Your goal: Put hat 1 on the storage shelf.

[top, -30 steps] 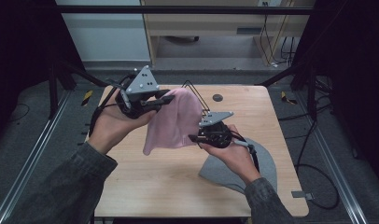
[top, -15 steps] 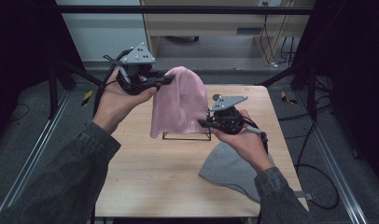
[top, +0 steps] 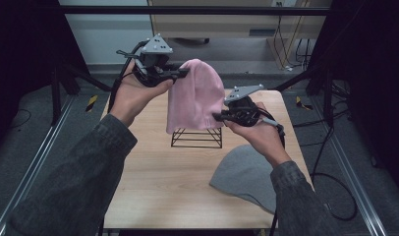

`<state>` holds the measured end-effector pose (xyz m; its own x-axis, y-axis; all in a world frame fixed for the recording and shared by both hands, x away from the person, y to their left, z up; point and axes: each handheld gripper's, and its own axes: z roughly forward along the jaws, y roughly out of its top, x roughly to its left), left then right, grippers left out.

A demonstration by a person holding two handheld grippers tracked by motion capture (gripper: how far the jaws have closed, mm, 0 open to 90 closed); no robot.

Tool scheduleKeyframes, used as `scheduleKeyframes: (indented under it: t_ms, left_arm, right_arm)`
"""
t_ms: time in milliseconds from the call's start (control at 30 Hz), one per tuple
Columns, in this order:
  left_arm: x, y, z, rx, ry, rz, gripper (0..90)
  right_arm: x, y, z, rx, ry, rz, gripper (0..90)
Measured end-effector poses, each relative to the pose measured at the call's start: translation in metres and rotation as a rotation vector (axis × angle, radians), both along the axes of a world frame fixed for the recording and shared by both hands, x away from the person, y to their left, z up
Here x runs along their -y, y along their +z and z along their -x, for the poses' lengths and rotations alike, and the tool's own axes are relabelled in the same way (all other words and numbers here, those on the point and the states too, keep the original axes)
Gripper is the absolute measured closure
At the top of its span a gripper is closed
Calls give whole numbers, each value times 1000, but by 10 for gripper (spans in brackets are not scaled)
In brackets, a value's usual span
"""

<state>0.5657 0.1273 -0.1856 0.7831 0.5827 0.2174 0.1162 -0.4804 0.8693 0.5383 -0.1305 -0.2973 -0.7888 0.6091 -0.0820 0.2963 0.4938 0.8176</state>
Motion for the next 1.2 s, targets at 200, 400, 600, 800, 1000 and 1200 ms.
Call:
scheduleKeyframes:
  t_ms: [200,400,600,800,1000,1200]
  left_arm:
    - [3,7,-8,8,-10,25,781]
    - [5,2,-20,16,1,30,782]
    - [2,-8,-25,31,25,40,781]
    - [2,-13,-38,47,52,78,780]
    - [6,-13,-50,64,60,83,780]
    - [5,-15,-59,76,65,99,779]
  right_arm:
    - [5,1,-5,7,-4,-57,830]
    - [4,2,-13,7,-27,-70,830]
    - [3,0,-20,19,-57,-61,830]
    - [3,-3,-28,39,-86,-77,831]
    - [-1,-1,-39,52,-103,-95,831]
    - [-1,-7,-51,47,-131,-110,831]
